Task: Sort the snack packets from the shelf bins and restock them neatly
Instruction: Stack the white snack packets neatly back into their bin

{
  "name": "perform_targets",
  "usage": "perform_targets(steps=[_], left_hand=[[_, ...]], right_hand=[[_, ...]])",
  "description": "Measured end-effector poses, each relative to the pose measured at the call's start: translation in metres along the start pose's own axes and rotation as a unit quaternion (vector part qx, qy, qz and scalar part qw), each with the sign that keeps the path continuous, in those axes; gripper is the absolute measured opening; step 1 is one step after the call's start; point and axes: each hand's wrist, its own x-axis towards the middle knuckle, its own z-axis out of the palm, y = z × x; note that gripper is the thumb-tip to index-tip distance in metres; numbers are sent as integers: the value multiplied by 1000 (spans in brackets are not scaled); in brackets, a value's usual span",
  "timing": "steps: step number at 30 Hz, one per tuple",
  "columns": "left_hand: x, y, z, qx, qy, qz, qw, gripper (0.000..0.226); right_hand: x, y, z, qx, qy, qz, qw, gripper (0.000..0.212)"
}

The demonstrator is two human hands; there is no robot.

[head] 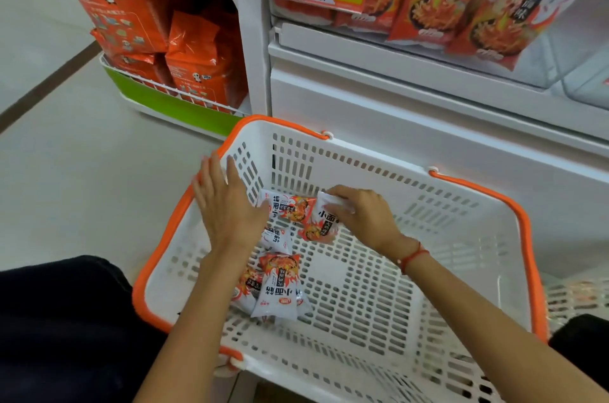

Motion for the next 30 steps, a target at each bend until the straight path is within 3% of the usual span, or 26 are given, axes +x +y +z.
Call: perform_targets(steps=[2, 4, 5, 8, 10, 13, 16, 18, 22, 23, 27, 30], left_hand=[[-3, 10, -8, -63, -122, 67, 988, 100], [-6, 16, -15, -215, -299, 61, 928, 77], [-7, 14, -15, -267, -323, 55, 906, 60], [-8, 2, -13, -251, -226, 46, 940, 40], [-12, -5, -8, -239, -136, 27, 961, 37], [-16, -4, -7, -268, -50, -2, 962, 48], [-11, -3, -6, -287, -22, -32, 957, 43], [-7, -4, -3, -299, -18, -48, 953, 37], [-2, -4, 1, -373, -40, -79, 924, 37], [0, -3, 1, -389, -51, -82, 916, 38], [3, 9, 1, -406, -102, -81, 905, 45], [8, 22, -5, -402, -130, -45, 905, 41]], right_hand=[[2, -21, -14, 110, 3, -14, 994, 16], [6, -41, -23, 229, 7, 12, 973, 17], [6, -49, -27, 285, 12, 27, 958, 18], [-1, -57, -24, 371, 16, 78, 925, 30], [-13, -48, -6, 331, -18, 161, 930, 47], [-28, -29, 40, 228, -172, 299, 911, 68], [-40, -29, 85, 166, -357, 339, 854, 77], [-43, -35, 102, 186, -409, 348, 823, 63], [-35, -33, 89, 310, -362, 383, 791, 22], [-31, -30, 77, 316, -349, 378, 797, 22], [-24, -6, 12, 124, -319, 223, 913, 30], [-24, -8, -49, 80, -348, 131, 925, 28]])
